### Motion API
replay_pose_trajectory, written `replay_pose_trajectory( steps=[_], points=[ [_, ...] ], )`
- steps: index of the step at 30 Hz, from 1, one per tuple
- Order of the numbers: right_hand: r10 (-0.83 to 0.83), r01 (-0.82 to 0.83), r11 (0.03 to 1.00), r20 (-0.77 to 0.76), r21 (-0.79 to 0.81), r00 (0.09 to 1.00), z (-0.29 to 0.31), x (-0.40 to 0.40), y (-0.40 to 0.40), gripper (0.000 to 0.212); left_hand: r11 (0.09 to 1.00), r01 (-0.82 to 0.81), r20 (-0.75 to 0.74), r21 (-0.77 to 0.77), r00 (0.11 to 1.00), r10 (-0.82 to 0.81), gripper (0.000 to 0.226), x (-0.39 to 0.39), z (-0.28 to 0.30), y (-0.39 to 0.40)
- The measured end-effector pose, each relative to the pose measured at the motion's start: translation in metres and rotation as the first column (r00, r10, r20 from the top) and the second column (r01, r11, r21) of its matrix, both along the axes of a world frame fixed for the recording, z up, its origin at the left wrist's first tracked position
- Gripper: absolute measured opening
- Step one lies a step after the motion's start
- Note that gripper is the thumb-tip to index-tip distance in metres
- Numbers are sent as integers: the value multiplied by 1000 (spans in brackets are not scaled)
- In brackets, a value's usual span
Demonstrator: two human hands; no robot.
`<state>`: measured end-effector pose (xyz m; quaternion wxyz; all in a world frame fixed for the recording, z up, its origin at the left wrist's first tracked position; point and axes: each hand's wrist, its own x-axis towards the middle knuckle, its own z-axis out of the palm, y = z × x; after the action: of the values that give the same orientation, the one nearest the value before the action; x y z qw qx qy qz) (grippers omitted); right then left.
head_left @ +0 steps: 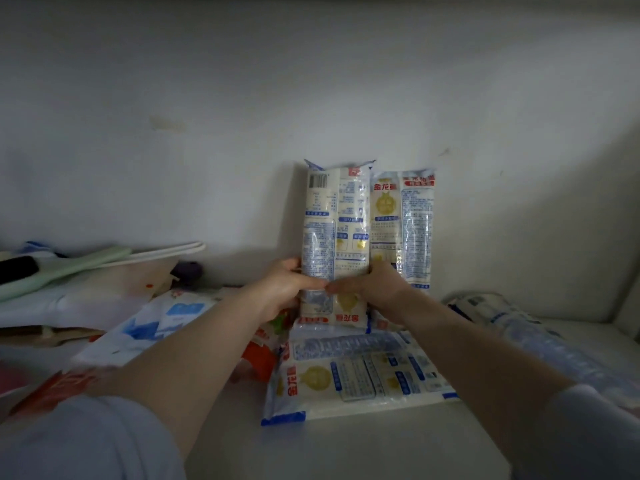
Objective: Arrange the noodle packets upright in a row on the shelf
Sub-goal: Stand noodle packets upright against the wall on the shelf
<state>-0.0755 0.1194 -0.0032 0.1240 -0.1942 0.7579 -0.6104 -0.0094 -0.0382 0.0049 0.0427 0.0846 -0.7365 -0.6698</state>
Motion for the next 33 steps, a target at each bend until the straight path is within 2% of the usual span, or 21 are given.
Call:
replay_pose_trajectory(
  steps=[4, 9, 12, 14, 18, 22, 25, 28, 30, 33],
  points=[
    [-28, 29, 999, 51, -26, 998, -6, 2, -2, 43, 1000, 7, 19, -17, 1000, -7, 56, -3, -5, 0],
    [61, -43, 992, 149, -119, 987, -11, 6, 0, 44, 998, 32, 59, -57, 998, -29, 51, -4, -4, -3],
    [100, -60, 977, 192, -204, 976, -8, 7, 0, 43, 998, 54, 16, 31, 998, -54, 28, -2, 14, -3],
    [63, -16, 964, 169, -264, 984, 4, 6, -4, 40, 994, 39, -50, 105, 998, -34, 20, -7, 35, -2],
    [-30, 56, 950, 89, -308, 996, 37, -5, -12, 45, 981, -5, -187, 195, 981, 42, 35, -24, 74, -3],
    [-54, 62, 953, 37, -296, 998, 65, -10, -15, 56, 979, 19, -229, 202, 973, 29, 38, -30, 93, 1],
    [-79, 83, 937, 24, -339, 997, 79, -11, -15, 54, 974, 87, -252, 208, 967, -32, 45, -32, 96, -2],
    [1, 7, 915, 20, -404, 1000, 91, -12, -13, 39, 967, 134, -273, 215, 959, -72, 54, -34, 97, -6],
    [33, -28, 904, 6, -426, 999, 94, -14, -11, 28, 971, 119, -307, 208, 950, -51, 42, -34, 100, -9],
    [19, -25, 890, -17, -456, 1000, 95, -20, -7, 17, 983, 36, -355, 179, 935, 31, 11, -33, 107, -11]
  ],
)
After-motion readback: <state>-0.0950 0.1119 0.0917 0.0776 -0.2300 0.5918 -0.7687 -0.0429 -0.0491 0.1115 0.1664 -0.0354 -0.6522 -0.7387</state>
